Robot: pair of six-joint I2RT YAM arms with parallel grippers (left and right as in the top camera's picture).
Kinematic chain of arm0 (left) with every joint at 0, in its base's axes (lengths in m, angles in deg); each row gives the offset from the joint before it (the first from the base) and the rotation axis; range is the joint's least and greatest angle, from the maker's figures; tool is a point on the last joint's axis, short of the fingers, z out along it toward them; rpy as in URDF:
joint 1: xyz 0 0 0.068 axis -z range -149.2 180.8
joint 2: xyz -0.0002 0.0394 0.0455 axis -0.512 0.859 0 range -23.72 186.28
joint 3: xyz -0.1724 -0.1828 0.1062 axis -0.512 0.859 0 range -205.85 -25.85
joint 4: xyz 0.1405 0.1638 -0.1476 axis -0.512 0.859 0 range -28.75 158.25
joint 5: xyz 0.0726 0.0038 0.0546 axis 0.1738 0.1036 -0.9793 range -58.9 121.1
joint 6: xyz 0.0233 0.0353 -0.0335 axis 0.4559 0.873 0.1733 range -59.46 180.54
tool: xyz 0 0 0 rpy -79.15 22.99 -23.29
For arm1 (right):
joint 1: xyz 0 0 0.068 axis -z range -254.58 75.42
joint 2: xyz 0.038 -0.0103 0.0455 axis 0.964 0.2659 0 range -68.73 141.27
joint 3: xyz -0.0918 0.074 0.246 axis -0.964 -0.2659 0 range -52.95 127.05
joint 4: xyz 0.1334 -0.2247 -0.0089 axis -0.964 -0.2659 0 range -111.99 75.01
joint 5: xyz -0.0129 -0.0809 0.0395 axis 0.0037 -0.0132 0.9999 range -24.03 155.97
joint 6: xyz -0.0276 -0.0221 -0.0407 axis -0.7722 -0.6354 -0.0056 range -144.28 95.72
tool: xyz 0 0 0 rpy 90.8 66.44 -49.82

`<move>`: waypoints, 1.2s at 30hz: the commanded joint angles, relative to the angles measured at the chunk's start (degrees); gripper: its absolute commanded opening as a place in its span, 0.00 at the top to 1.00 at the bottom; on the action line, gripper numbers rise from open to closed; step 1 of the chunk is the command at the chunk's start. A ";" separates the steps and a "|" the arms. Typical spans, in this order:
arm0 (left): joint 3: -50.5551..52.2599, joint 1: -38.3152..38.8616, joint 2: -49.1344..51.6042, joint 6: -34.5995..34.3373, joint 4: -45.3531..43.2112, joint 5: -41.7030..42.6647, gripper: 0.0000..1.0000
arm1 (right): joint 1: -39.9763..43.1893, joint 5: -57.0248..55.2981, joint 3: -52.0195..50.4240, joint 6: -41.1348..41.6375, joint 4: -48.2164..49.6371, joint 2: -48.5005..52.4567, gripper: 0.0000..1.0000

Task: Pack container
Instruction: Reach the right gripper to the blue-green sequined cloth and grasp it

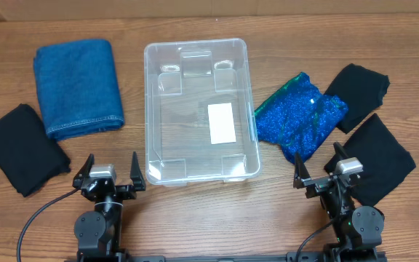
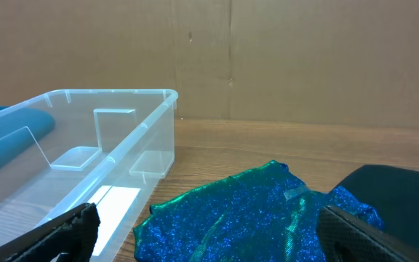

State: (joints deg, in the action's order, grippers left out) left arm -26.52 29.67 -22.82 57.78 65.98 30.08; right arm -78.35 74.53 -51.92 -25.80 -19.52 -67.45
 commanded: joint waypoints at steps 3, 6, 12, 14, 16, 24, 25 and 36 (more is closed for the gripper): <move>0.20 -0.17 -0.26 0.66 -0.04 0.61 0.00 | 0.20 -0.33 -0.44 -0.04 0.31 -0.57 0.00; 0.20 -0.17 -0.26 0.66 -0.04 0.61 0.00 | 0.20 -0.33 -0.44 -0.04 0.31 -0.57 0.00; 0.20 -0.17 -0.26 0.66 -0.04 0.61 0.00 | 0.20 -0.33 -0.44 -0.02 0.31 -0.57 0.00; 0.20 -0.17 -0.26 0.66 -0.04 0.61 0.00 | 0.20 -0.33 -0.44 -0.04 0.31 -0.57 0.00; 0.20 -0.20 -0.26 0.66 -0.04 0.61 0.00 | 0.20 -0.33 -0.44 -0.02 0.31 -0.57 0.00; 0.20 -0.17 -0.26 0.66 -0.02 0.63 0.00 | 0.20 -0.35 -0.44 0.00 0.31 -0.57 0.00; 0.20 -0.17 -0.26 0.66 -0.02 0.63 0.00 | 0.20 -0.35 -0.44 0.00 0.28 -0.57 0.00; -10.91 -0.17 0.57 -6.82 8.81 3.08 0.00 | 0.22 -4.00 6.80 8.46 -2.99 12.35 0.00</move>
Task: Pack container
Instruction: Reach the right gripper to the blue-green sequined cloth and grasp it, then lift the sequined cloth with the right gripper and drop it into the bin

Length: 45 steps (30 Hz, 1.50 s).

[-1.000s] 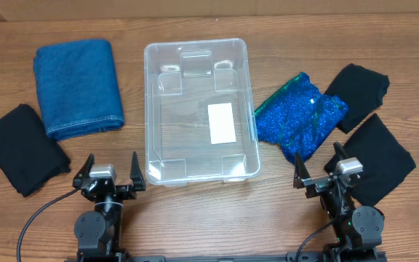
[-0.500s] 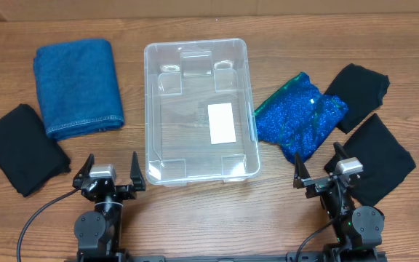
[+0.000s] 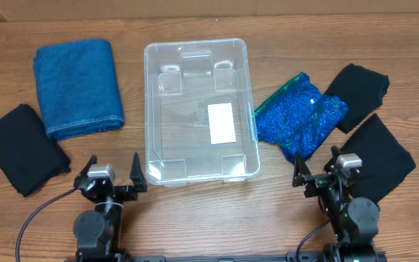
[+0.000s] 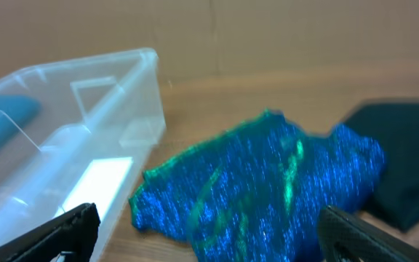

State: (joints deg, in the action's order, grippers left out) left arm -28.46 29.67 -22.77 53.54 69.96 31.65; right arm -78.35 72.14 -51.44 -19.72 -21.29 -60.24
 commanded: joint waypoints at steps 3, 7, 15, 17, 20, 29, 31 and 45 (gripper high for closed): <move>-23.12 -0.20 8.07 -1.99 16.11 -2.49 0.00 | 0.33 -2.32 22.88 3.63 -11.41 19.28 0.00; -46.40 -0.20 29.18 -3.54 33.62 -2.60 0.00 | 2.38 -1.99 51.23 3.61 -32.28 46.42 0.00; -70.42 -0.20 54.84 -3.30 54.21 -2.01 0.00 | 10.19 5.70 70.86 7.65 -50.64 77.53 0.00; -70.42 -0.20 57.11 -3.30 54.64 -2.01 0.00 | 13.09 7.52 70.71 11.19 -51.04 85.15 0.00; -70.42 -0.20 58.90 -3.30 54.66 -2.03 0.00 | 15.04 9.79 68.57 11.96 -50.16 91.45 0.00; -70.42 -0.20 59.76 -3.34 54.07 -2.01 0.00 | 14.32 15.58 52.41 11.85 -25.33 94.57 0.00; -70.42 -0.20 59.78 -3.32 54.05 -2.01 0.00 | 13.94 15.58 50.93 12.00 -22.10 94.57 0.23; -70.42 -0.20 59.78 -3.30 54.03 -2.67 0.00 | 8.98 18.69 75.10 4.83 -37.99 74.05 0.96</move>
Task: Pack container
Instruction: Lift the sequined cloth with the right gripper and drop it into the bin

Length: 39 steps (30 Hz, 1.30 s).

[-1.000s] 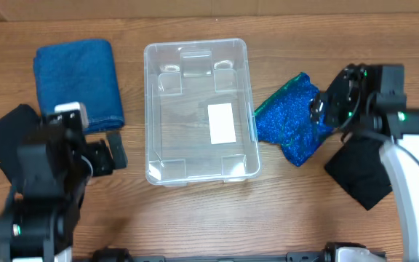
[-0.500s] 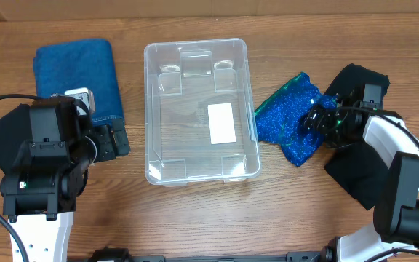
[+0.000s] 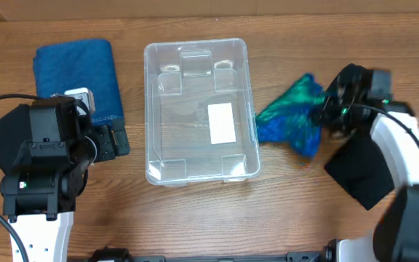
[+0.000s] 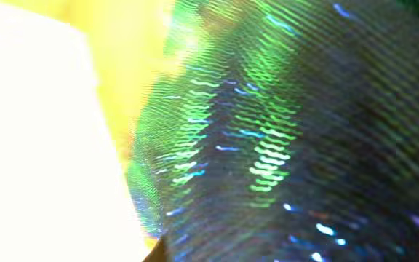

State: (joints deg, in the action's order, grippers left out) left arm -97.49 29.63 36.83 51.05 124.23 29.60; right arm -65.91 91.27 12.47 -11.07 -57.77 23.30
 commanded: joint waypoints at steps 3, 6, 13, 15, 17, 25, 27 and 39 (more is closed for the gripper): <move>-1.40 -0.15 0.17 -0.81 -0.20 -0.61 0.00 | -13.86 -6.23 21.88 -8.15 -5.03 -13.94 0.96; -1.40 -0.15 0.17 -0.83 -0.20 -0.59 0.00 | -25.24 -7.52 23.69 -15.02 -3.93 -13.09 0.96; -1.40 -0.15 0.17 -0.85 -0.13 -0.37 0.00 | -39.65 -11.72 23.69 -26.73 1.66 5.99 0.96; -1.38 -0.15 0.17 -0.85 0.07 -0.37 0.00 | -40.65 -11.72 23.69 -28.33 4.31 10.03 0.96; -1.38 -0.15 0.17 -0.85 0.04 -0.39 0.00 | -41.16 -11.69 23.69 -28.74 6.38 12.66 0.96; -1.38 -0.15 0.20 -0.87 0.02 -0.37 0.00 | -38.95 -31.28 23.71 -16.11 11.50 15.21 0.00; -1.38 -0.15 0.17 -0.85 0.13 -0.37 0.00 | -37.99 -33.03 26.10 -15.32 7.80 14.36 0.00; -1.38 -0.15 0.17 -0.83 0.26 -0.37 0.00 | -2.38 -31.80 28.46 0.55 -9.60 -0.50 0.00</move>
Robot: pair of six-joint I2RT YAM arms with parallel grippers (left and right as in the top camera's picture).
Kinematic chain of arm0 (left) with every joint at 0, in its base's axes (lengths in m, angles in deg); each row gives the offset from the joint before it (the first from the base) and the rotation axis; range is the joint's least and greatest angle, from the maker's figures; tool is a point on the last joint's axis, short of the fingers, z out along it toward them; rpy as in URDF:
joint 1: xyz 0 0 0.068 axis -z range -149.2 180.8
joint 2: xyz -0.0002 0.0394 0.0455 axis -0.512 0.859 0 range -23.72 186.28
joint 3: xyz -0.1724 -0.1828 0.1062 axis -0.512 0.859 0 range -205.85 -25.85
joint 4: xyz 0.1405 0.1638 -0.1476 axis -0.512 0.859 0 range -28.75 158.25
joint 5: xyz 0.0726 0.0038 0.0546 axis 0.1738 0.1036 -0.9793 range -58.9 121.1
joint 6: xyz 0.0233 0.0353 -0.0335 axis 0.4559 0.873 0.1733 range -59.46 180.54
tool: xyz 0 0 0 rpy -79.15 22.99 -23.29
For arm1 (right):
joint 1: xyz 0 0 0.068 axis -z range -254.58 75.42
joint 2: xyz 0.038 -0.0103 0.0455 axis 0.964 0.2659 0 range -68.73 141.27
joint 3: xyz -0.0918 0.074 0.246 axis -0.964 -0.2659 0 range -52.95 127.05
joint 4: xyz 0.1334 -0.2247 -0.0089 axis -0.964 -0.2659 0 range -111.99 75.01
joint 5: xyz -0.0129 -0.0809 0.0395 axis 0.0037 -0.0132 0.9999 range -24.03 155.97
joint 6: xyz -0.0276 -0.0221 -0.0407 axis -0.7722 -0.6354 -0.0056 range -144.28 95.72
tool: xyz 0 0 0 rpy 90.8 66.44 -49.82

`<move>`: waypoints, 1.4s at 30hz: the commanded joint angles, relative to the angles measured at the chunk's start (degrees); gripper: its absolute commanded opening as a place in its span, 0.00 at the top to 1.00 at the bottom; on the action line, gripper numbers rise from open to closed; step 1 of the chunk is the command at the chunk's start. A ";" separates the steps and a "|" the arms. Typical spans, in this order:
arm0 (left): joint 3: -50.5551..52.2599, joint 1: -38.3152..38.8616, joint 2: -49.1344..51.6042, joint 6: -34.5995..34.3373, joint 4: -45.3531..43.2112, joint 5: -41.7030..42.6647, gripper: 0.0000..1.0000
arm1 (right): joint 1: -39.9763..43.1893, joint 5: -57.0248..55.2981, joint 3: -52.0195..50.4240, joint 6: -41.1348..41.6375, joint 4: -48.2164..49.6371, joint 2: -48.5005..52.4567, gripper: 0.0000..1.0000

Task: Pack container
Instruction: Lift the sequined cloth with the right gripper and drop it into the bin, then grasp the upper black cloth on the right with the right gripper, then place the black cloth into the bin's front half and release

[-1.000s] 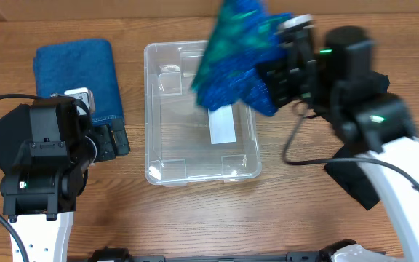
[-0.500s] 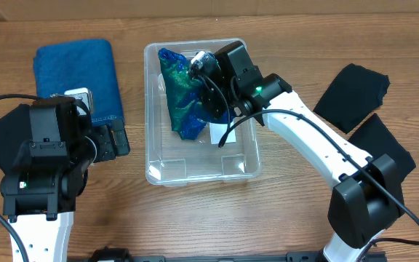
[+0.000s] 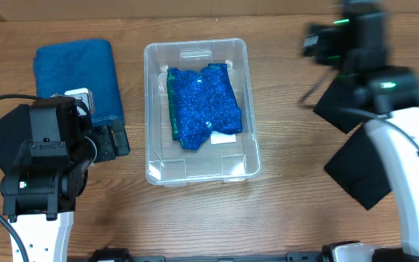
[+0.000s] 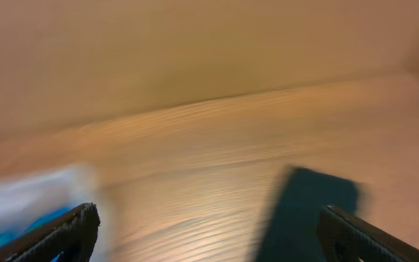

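Observation:
The clear plastic container point(image 3: 151, 109) stands mid-table, and the blue sparkly cloth point(image 3: 202, 109) lies spread inside it. My right gripper point(image 3: 315, 40) is raised over the back right of the table. In the blurred right wrist view this gripper point(image 4: 209, 233) is open with nothing between its fingertips point(image 4: 64, 233), above bare wood and a black cloth point(image 4: 304, 211). My left gripper point(image 3: 111, 142) sits at the near right corner of the folded blue towel point(image 3: 75, 73). Its jaws are not readable from above.
Two black cloths lie on the right, one point(image 3: 340, 105) partly under my right arm and one point(image 3: 362, 171) nearer the front. Another black cloth at the left is mostly hidden under my left arm.
The sparkly cloth was bunched up beside the container's right wall with my right gripper at it. It now lies inside the container, and my right gripper is open farther back. The left arm is unchanged.
Both grippers stood open at the front edge, with the sparkly cloth flat to the right of the container. Later my left arm was over the towel's corner and my right gripper was at the bunched cloth. Now the cloth is in the container and released.

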State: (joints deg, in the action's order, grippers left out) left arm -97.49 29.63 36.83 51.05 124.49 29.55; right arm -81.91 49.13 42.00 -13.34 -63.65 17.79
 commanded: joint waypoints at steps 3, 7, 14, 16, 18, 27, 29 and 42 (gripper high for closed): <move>-1.38 -0.15 0.20 -0.85 0.00 -0.33 0.00 | 25.27 16.22 -1.14 2.58 -4.96 11.52 0.00; -1.38 -0.15 0.20 -0.85 -0.02 -0.33 0.00 | 35.04 24.13 -1.14 1.20 -3.80 22.69 0.00; -1.38 -0.15 0.20 -1.05 -0.09 -0.33 0.00 | 36.00 32.46 -1.14 -5.27 1.55 36.81 0.00; -1.38 -0.15 0.20 -1.05 -0.11 -0.33 0.00 | 35.47 33.46 -1.14 -5.40 3.15 38.29 0.00; -1.38 -0.15 0.20 -1.05 -0.26 -0.33 0.00 | 34.91 33.48 -1.14 -5.38 4.28 40.11 0.00; -1.38 -0.15 0.20 -1.03 -0.22 -0.33 0.00 | 31.93 34.99 -0.48 -5.40 2.71 41.94 0.96; -1.38 -0.15 0.20 -1.03 -0.17 -0.35 0.00 | 31.15 39.32 1.14 -5.40 1.53 38.10 0.96; -1.38 -0.15 0.20 -1.01 -0.02 -0.35 0.00 | -12.76 27.21 7.65 -34.97 -13.46 2.99 0.96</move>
State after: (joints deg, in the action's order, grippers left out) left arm -97.49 29.63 36.83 51.05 124.56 29.55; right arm -86.46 85.91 49.92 -39.79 -73.84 20.48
